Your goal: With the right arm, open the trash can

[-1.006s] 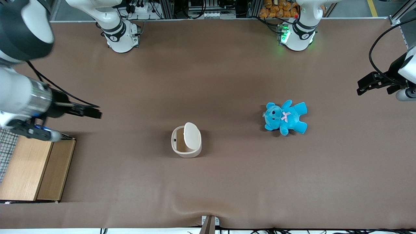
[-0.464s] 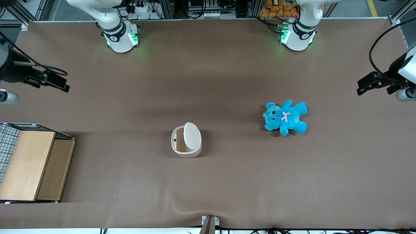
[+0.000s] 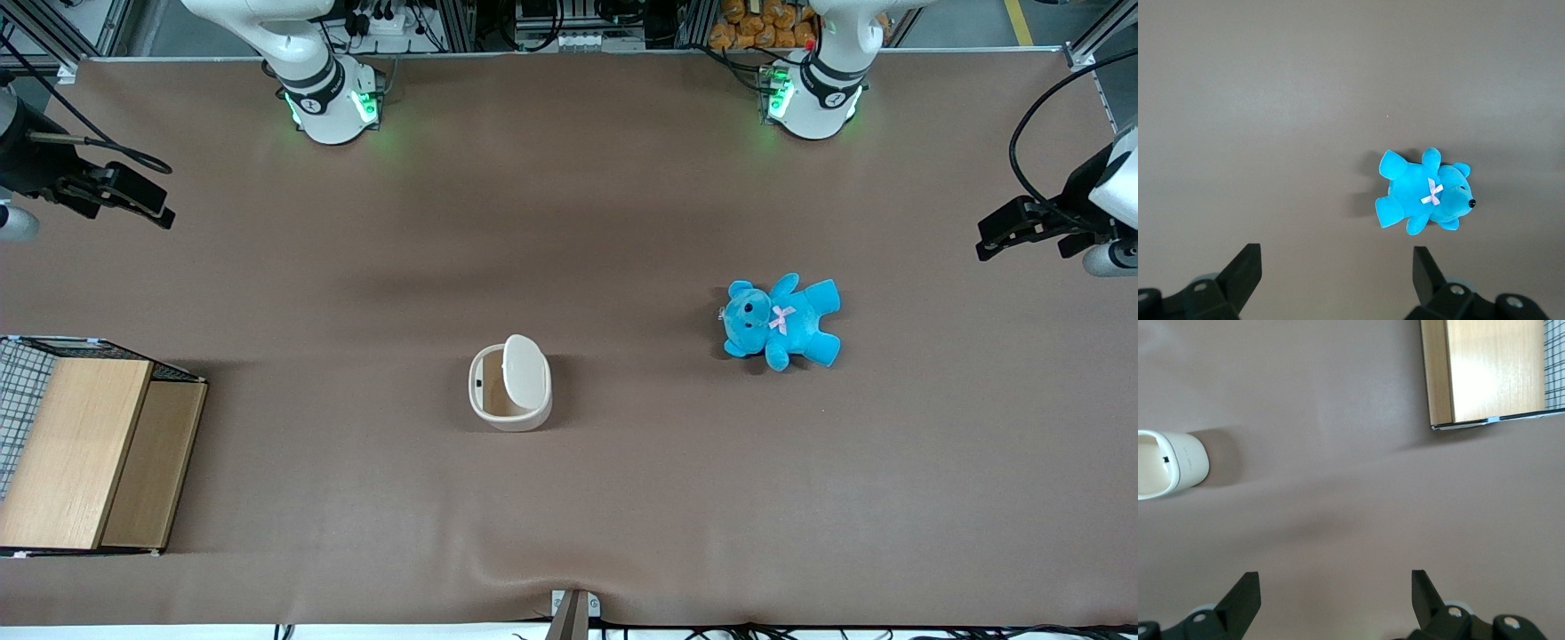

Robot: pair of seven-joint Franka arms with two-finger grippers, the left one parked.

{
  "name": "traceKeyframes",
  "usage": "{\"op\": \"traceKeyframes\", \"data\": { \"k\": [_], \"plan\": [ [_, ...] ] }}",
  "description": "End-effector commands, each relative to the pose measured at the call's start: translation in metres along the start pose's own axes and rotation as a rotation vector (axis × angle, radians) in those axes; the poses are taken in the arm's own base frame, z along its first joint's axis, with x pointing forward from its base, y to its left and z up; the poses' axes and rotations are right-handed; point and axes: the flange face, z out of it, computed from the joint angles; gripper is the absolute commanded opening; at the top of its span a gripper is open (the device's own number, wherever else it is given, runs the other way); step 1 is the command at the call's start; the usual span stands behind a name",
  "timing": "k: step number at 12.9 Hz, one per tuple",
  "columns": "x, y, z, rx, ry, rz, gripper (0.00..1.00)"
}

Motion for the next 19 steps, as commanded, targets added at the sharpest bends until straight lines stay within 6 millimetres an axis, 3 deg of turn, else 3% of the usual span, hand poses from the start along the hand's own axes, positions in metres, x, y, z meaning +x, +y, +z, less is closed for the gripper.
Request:
{"op": "traceKeyframes", "data": {
  "k": [1, 2, 10, 19],
  "plan": [
    [0.011, 0.034, -0.002, -0.005, 0.018, -0.026, 1.00],
    [0.014, 0.043, -0.002, -0.004, 0.025, -0.031, 1.00],
    [0.024, 0.054, 0.001, -0.010, 0.025, 0.002, 1.00],
    [0.030, 0.057, 0.009, -0.015, 0.016, -0.073, 1.00]
  ]
}}
